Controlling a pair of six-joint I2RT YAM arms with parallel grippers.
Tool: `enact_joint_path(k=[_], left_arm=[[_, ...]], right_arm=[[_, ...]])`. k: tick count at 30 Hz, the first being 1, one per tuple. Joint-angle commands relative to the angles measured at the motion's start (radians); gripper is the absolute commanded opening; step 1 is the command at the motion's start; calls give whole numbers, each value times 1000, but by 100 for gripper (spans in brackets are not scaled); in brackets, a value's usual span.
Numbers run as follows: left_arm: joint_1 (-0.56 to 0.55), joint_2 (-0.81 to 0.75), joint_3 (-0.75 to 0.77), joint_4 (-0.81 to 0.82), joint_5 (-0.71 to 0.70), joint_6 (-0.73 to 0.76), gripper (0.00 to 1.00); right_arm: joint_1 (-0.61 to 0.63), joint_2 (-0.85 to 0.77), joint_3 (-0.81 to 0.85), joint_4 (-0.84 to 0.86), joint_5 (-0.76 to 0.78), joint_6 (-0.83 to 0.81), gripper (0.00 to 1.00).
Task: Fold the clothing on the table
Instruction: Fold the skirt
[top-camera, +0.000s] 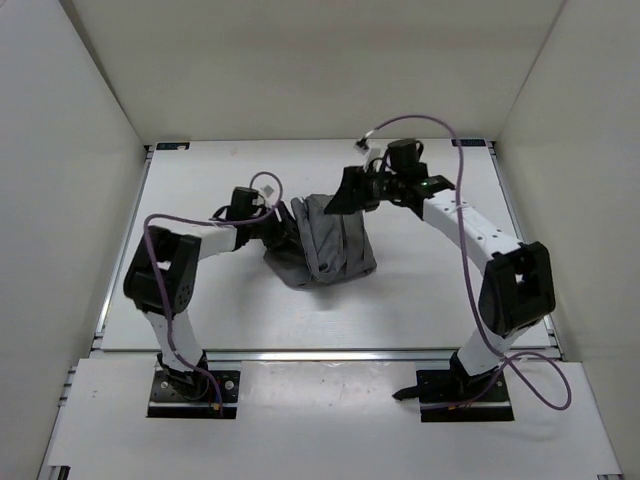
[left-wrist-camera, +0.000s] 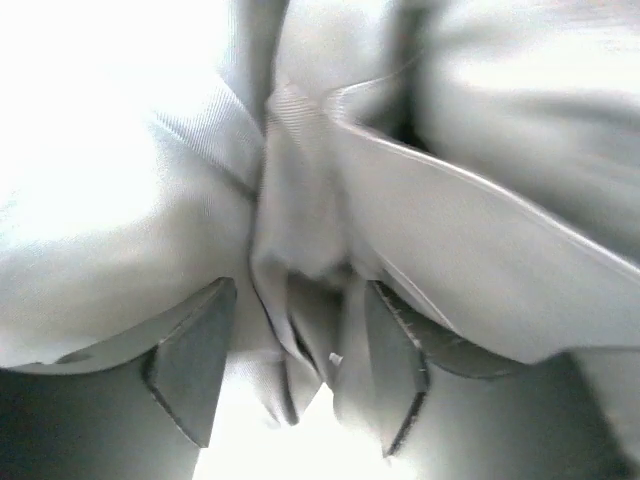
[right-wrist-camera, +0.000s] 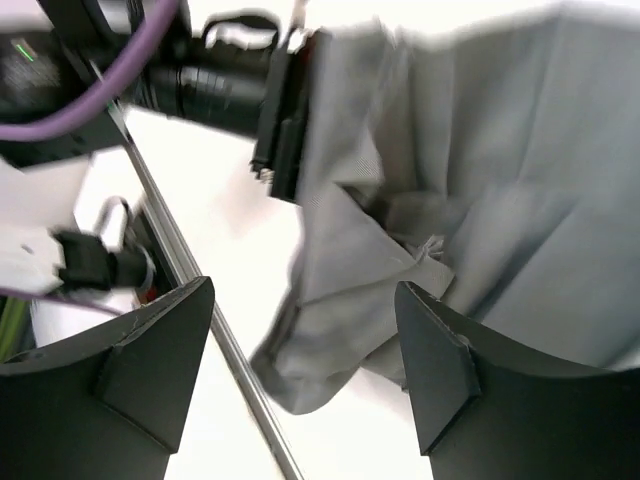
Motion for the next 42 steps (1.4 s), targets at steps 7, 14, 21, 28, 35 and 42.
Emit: enact_joint_path(k=[7,14,21,28,35,42], left_arm=[[141,-343,-44,-7,-57,-2,68],[35,-427,-79,-16,-120,12,49],[-67,-435,-111,-71,-187,27,29],[-161,-408,-182,-233,-411,112,13],[-121,-374,-125,-309,-459,201,26],[-87,-484,82,-416,-423,303,78]], right_arm=[[-62,-140,-41,28,99,-83,42],[30,37,-82,-83,240,-193,2],[62,92,-106,9,196,-177,1],[-51,117,-108,25,129,-145,0],[-94,29,87,-87,18,-153,28],[-145,-38,181,-290,223,-189,58]])
